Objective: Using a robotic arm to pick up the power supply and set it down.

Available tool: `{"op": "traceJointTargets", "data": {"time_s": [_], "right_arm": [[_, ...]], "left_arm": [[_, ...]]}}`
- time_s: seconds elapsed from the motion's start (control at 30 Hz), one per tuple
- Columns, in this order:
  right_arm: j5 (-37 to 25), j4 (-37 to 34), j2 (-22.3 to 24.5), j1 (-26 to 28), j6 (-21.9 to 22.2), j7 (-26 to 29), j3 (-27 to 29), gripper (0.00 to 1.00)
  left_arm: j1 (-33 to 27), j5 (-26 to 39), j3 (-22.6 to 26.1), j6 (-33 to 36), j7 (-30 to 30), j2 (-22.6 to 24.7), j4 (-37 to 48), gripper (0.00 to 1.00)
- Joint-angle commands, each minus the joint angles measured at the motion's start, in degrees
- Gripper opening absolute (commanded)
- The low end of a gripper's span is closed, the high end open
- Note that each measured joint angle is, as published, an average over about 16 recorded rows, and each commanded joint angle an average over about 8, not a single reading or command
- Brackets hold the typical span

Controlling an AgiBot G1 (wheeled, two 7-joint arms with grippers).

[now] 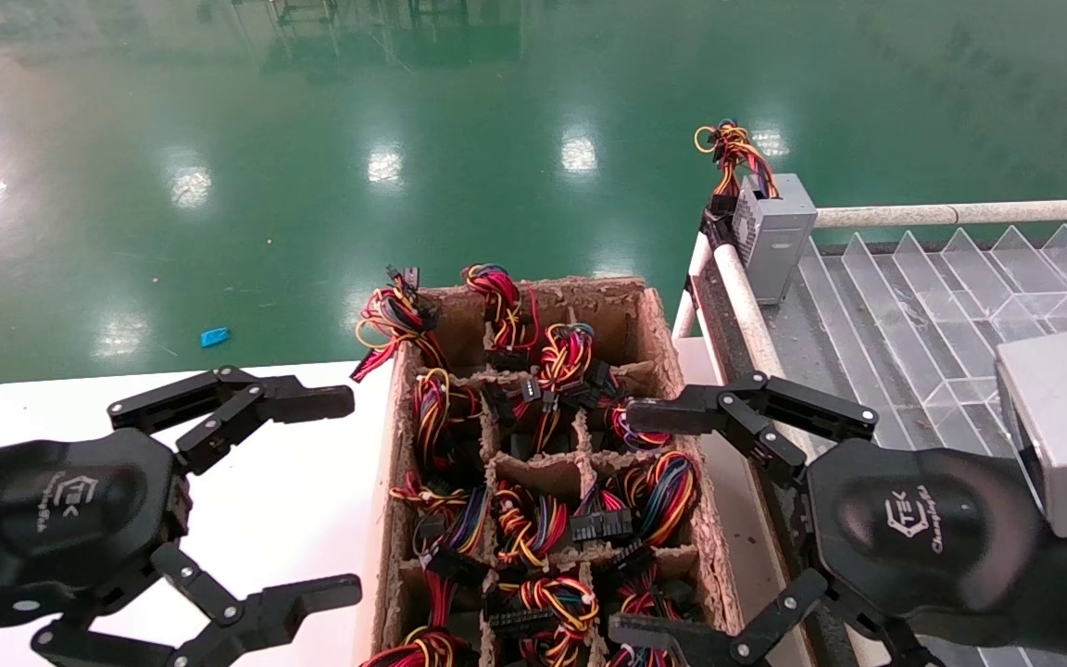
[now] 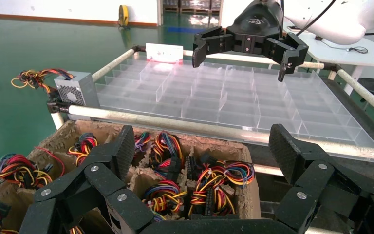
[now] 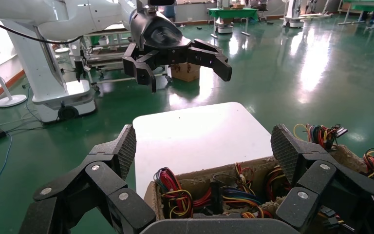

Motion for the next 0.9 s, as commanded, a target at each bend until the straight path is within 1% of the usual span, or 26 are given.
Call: {"op": "traceJointTargets", "data": {"time_s": [0.03,0.9], "right_arm": [[0.0,0.0,0.0,0.0,0.0,0.0,0.0,1.0],[-0.1,-0.1,0.0,0.1,0.1,-0.1,0.0,1.0]], "left_arm": [[0.0,0.0,0.0,0.0,0.0,0.0,0.0,1.0],[0.0,0.0,0.0,0.0,0.0,0.0,0.0,1.0]]}}
